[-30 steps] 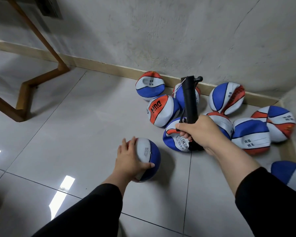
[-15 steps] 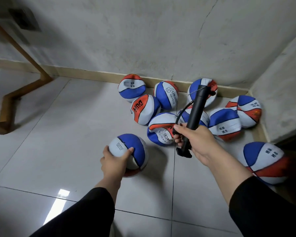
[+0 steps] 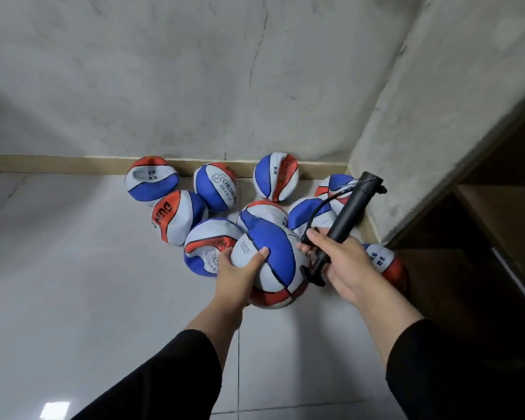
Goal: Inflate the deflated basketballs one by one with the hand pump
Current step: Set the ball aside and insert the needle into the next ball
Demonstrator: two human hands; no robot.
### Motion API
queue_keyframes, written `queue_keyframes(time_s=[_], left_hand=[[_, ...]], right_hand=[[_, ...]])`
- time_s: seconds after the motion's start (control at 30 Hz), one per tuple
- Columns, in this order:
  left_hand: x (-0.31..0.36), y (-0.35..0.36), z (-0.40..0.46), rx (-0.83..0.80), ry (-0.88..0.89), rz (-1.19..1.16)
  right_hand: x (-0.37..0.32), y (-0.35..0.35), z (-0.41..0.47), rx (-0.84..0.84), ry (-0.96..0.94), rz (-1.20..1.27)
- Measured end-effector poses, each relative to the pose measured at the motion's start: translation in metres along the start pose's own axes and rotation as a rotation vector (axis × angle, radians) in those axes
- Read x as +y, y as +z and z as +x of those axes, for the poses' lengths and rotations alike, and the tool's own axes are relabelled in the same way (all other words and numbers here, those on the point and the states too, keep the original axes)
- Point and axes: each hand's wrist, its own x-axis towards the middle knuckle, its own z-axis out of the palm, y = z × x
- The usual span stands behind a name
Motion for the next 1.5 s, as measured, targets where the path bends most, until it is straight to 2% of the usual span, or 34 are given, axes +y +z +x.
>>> queue_keyframes(time_s=[0.27, 0.4, 0.47, 0.57, 0.7, 0.77, 0.9, 0.97, 1.03, 1.1, 1.23, 1.3, 1.5], left_hand=[[-0.039, 0.076, 0.031, -0.054, -0.097, 0.129], [-0.068, 0.096, 0.053, -0.160, -0.068, 0.465], [-0.077, 0.099, 0.058, -0.198, -0.039, 0.540], [-0.069, 0.098, 0.059, -0.146, 0.033, 0.505], [-0.056, 0.091, 0.061, -0.145, 0.072, 0.493], [-0.047, 0.083, 0.064, -0.072, 0.116, 0.592], [-0.023, 0.049, 0.086, 0.229, 0.394, 0.775], [-0.004, 0.027, 0.098, 0.361, 0.469, 0.857], [0.012, 0.002, 0.112, 0.424, 0.420, 0.941], [0.021, -0.020, 0.123, 0.416, 0.333, 1.035], [0.019, -0.051, 0.142, 0.236, 0.178, 1.227], [0.013, -0.058, 0.146, 0.149, 0.113, 1.246], [0.003, -0.056, 0.148, 0.156, 0.111, 1.198]], right_hand=[[0.013, -0.066, 0.025, 0.071, -0.012, -0.175], [0.029, -0.086, 0.036, 0.123, 0.007, -0.321], [0.042, -0.092, 0.039, 0.119, 0.023, -0.353], [0.059, -0.094, 0.040, 0.108, 0.069, -0.386], [0.062, -0.085, 0.049, 0.177, 0.043, -0.371], [0.057, -0.077, 0.058, 0.198, 0.009, -0.388], [0.046, -0.055, 0.076, 0.224, -0.039, -0.390], [0.040, -0.042, 0.082, 0.220, -0.048, -0.370], [0.036, -0.028, 0.087, 0.211, -0.044, -0.368], [0.034, -0.014, 0.092, 0.191, -0.041, -0.366], [0.033, 0.014, 0.097, 0.149, -0.038, -0.360], [0.033, 0.026, 0.098, 0.130, -0.032, -0.333], [0.033, 0.063, 0.100, 0.074, -0.010, -0.273]])
